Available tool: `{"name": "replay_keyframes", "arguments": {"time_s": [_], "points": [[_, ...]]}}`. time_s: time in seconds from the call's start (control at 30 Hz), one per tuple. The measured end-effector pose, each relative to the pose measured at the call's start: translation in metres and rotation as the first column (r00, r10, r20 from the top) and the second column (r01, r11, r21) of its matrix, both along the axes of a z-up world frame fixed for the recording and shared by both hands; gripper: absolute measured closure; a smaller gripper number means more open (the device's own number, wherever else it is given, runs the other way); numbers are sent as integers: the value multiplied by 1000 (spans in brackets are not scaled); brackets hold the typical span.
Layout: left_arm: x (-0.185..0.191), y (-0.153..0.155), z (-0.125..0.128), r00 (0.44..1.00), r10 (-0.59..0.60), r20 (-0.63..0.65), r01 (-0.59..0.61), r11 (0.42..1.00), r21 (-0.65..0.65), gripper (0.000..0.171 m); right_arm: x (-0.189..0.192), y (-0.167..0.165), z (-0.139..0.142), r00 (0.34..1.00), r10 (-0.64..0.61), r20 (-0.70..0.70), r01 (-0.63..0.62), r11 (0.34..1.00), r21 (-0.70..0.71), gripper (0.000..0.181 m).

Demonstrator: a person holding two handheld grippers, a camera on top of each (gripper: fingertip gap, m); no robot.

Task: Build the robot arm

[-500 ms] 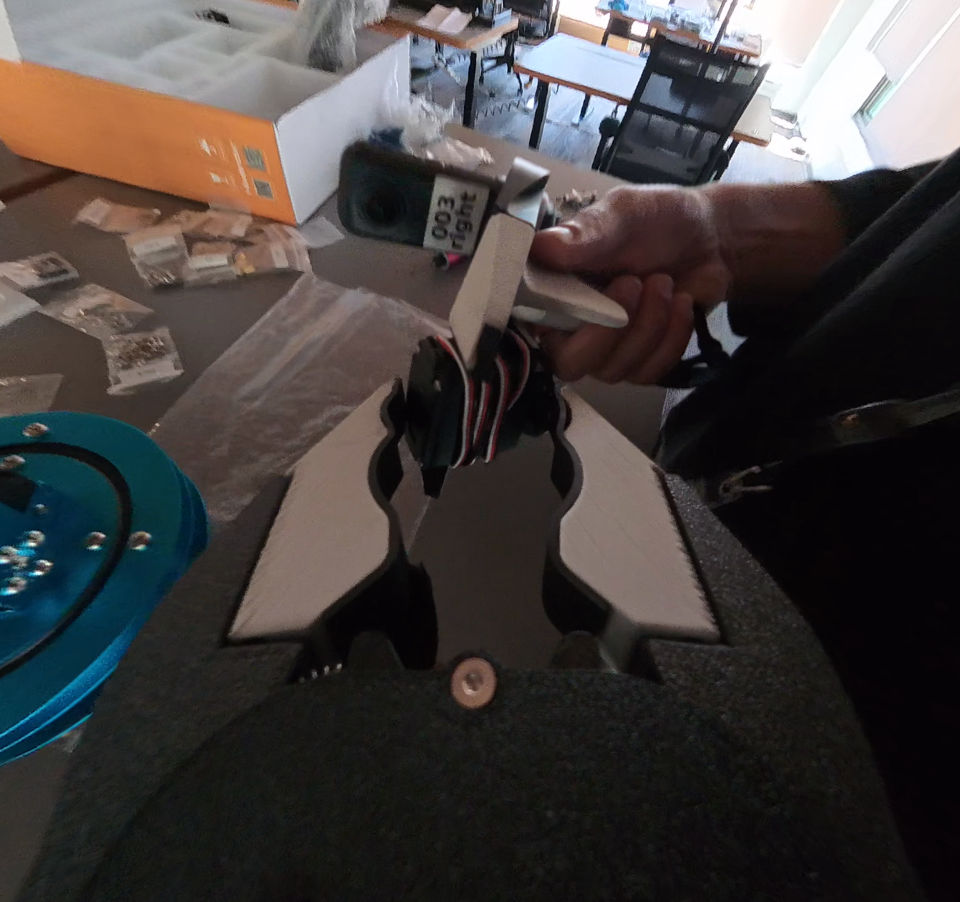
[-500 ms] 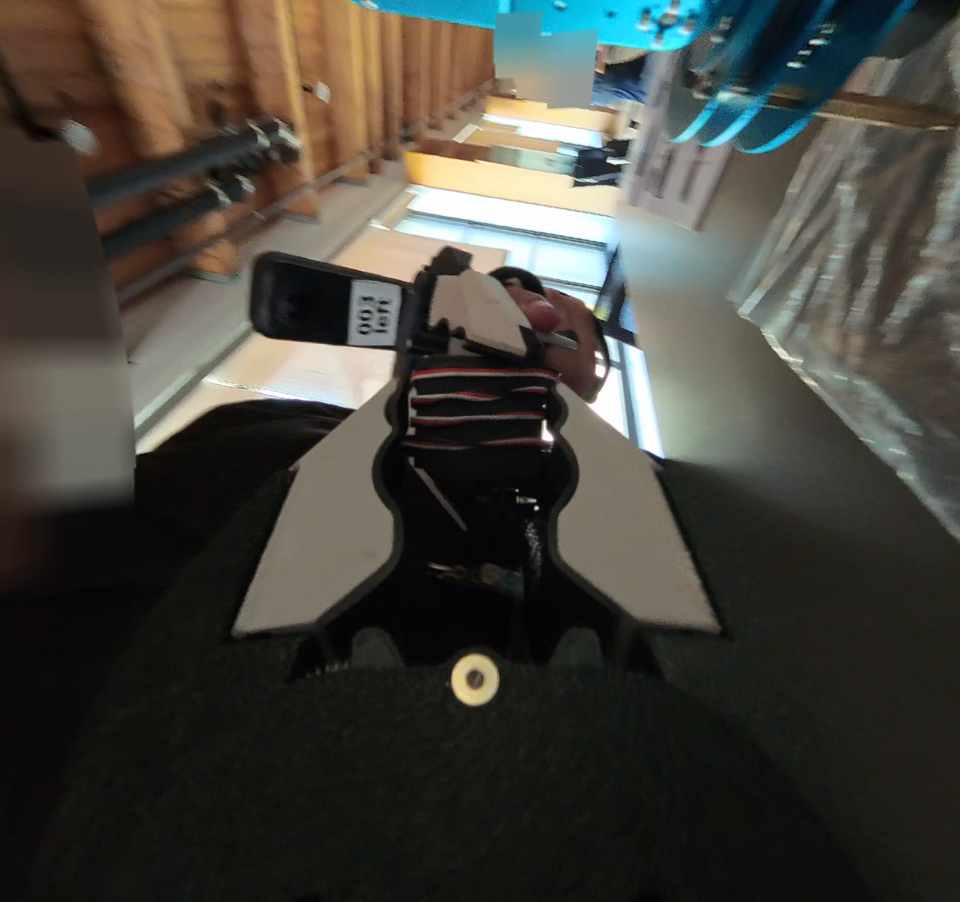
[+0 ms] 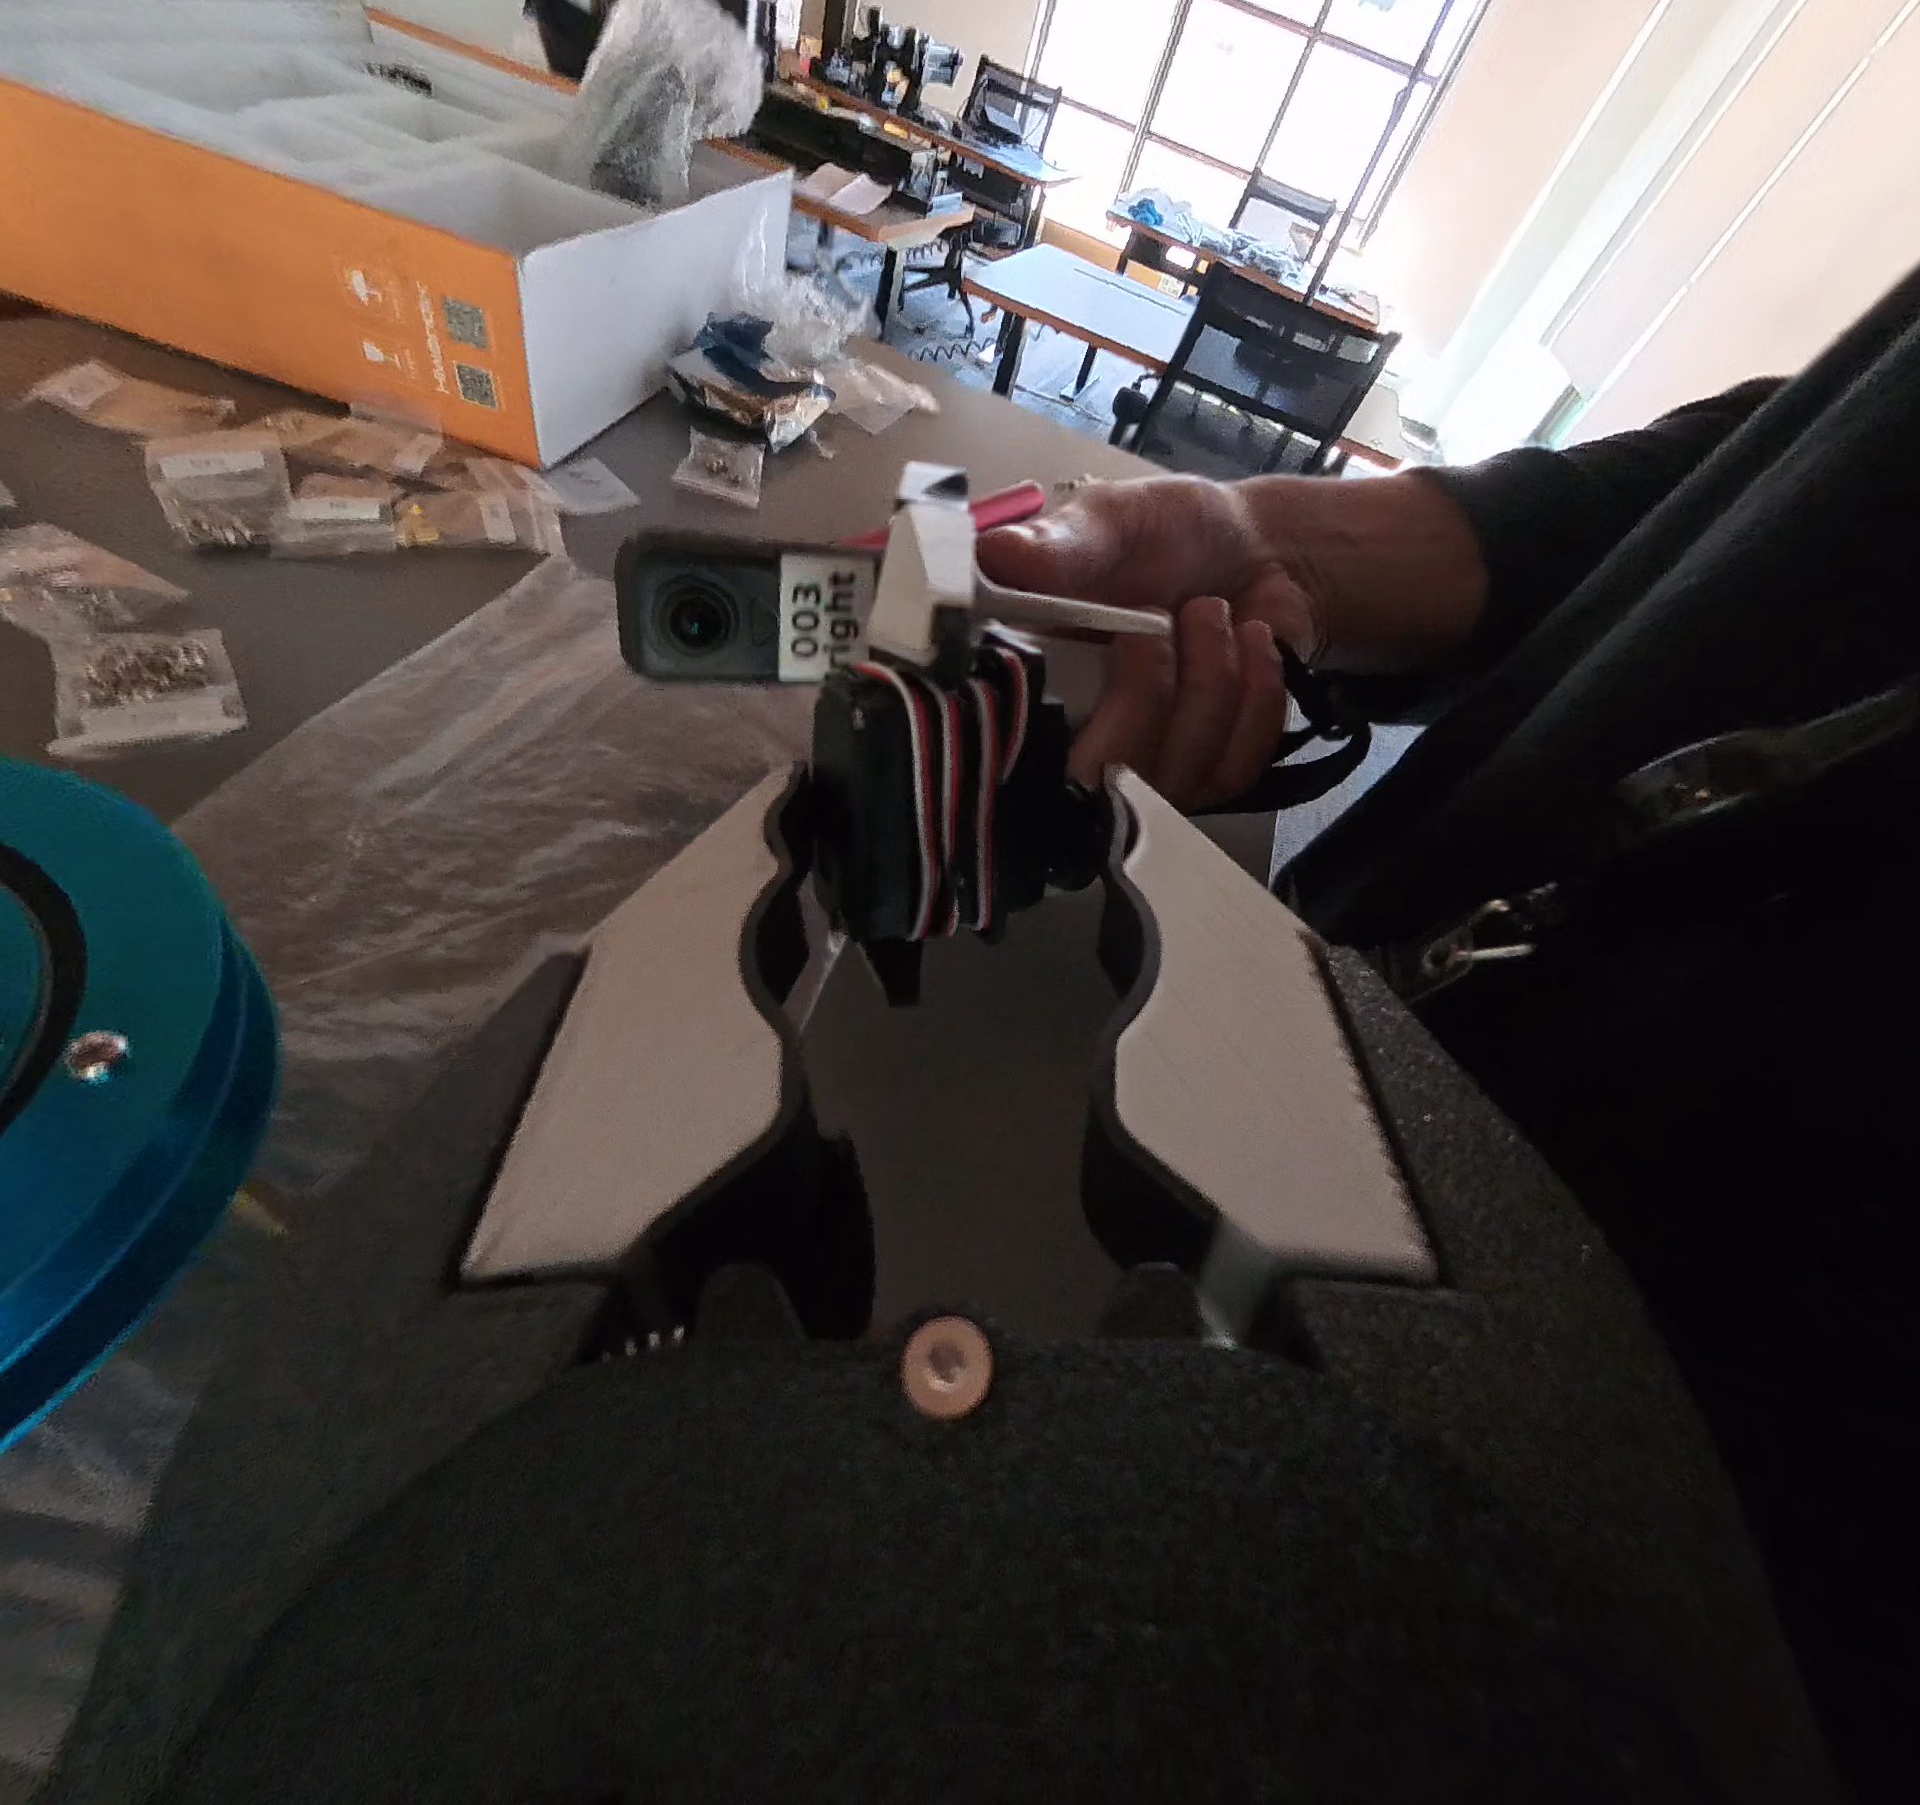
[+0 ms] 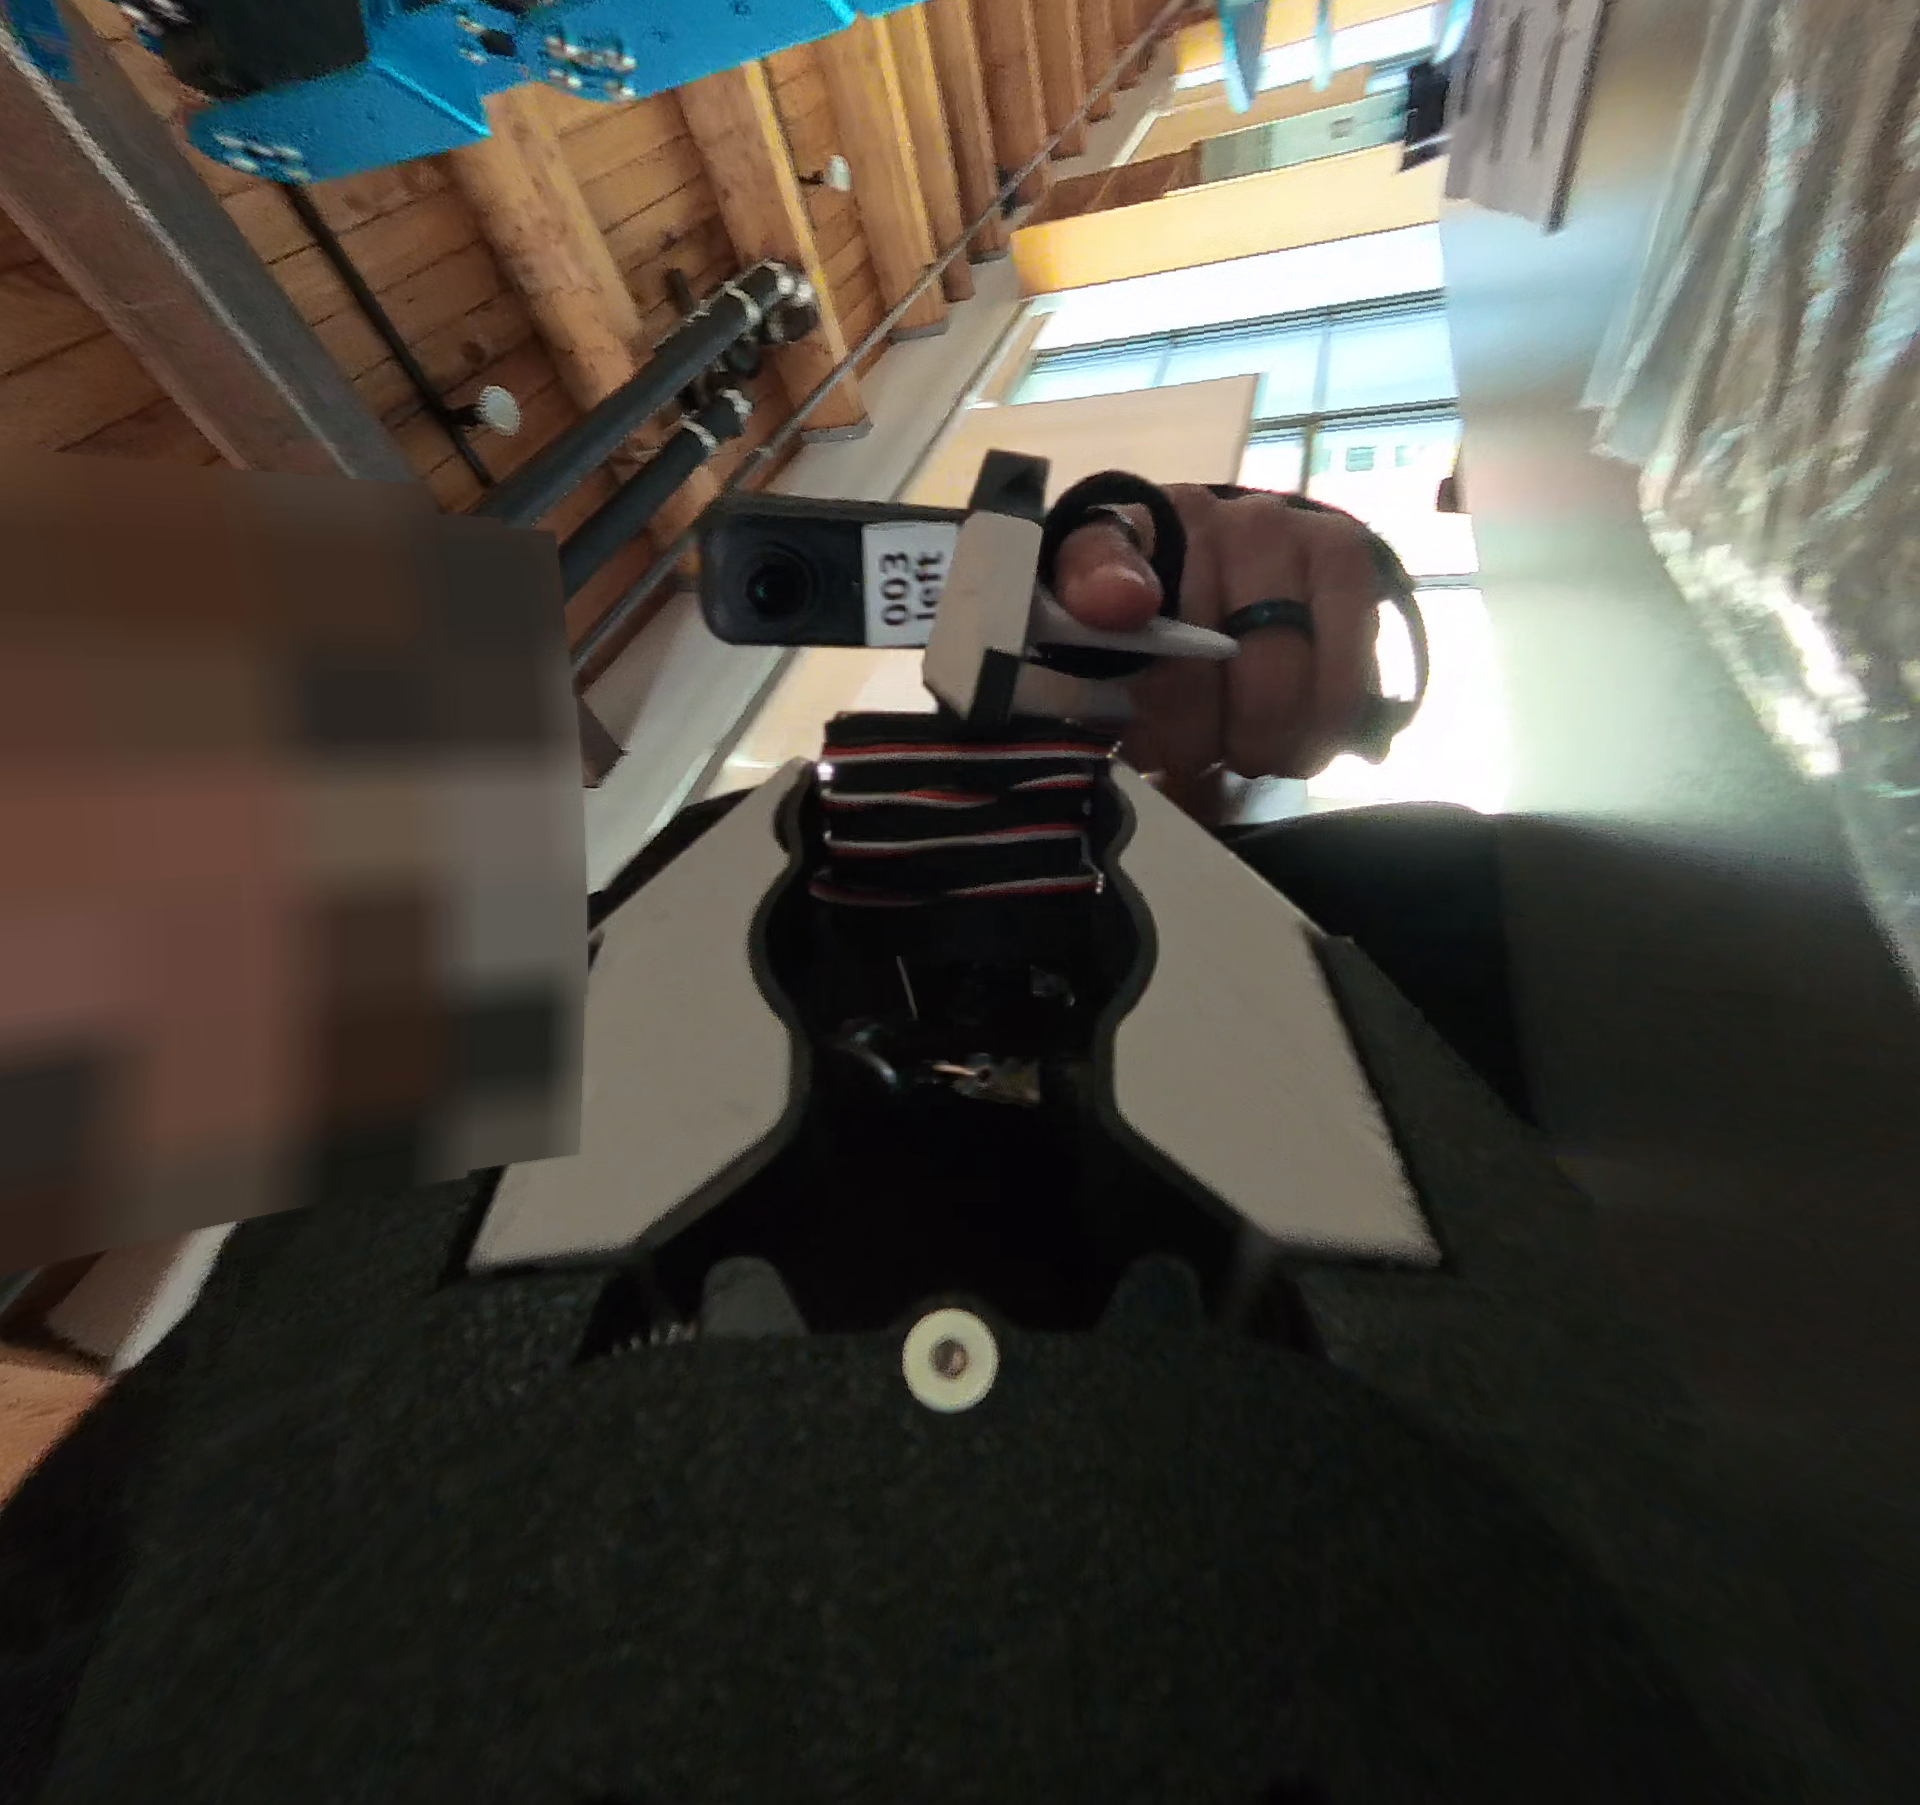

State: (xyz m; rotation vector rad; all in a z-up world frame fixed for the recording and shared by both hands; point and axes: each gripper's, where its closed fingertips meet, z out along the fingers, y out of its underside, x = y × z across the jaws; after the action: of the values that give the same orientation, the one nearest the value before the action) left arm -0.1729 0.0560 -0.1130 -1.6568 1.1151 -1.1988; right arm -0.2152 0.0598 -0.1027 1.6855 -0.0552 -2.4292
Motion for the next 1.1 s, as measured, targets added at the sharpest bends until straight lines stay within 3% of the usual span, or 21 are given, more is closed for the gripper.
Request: {"name": "replay_keyframes", "arguments": {"time_s": [0.03,0.17,0.23,0.3,0.33,0.37,0.43,0.5,0.57,0.67,0.8,0.93,1.1], "points": [[-2,4,-4,1000,14,-9,-14,1000,-25,124,0,1,-7,999,-7,52,4,999,41,125],[-3,1,-25,997,-27,-76,20,996,-92,124,14,20,-30,962,-109,252,51,973,225,140],[-1,-1,-34,992,-42,-121,32,996,-87,124,23,28,-39,940,-129,317,49,968,247,138],[0,2,-45,983,-39,-180,17,993,-119,124,36,40,-45,893,-217,394,47,916,398,139],[-1,3,-55,971,-47,-236,15,991,-135,125,44,42,-53,844,-263,468,-22,854,519,142],[-2,5,-64,954,-44,-297,5,991,-130,124,51,42,-56,801,-324,504,-112,745,657,147],[-3,7,-78,923,-53,-381,0,991,-137,124,52,27,-48,783,-375,496,-292,482,826,154],[-5,12,-90,888,-38,-458,-37,987,-154,124,50,13,-52,747,-401,531,-446,290,847,158],[-5,15,-98,857,-31,-515,-45,990,-133,124,47,6,-64,701,-412,582,-555,196,808,158],[-1,14,-101,842,-42,-537,-28,992,-122,124,43,6,-76,654,-449,609,-621,141,771,161],[0,14,-102,838,-44,-544,-26,992,-121,124,45,7,-95,596,-454,663,-688,137,712,168],[-1,12,-102,833,-43,-551,-14,995,-99,125,49,8,-100,582,-471,663,-706,111,699,180],[-9,13,-92,885,-31,-465,-44,988,-148,130,54,4,-101,603,-447,660,-701,98,706,181]]}}
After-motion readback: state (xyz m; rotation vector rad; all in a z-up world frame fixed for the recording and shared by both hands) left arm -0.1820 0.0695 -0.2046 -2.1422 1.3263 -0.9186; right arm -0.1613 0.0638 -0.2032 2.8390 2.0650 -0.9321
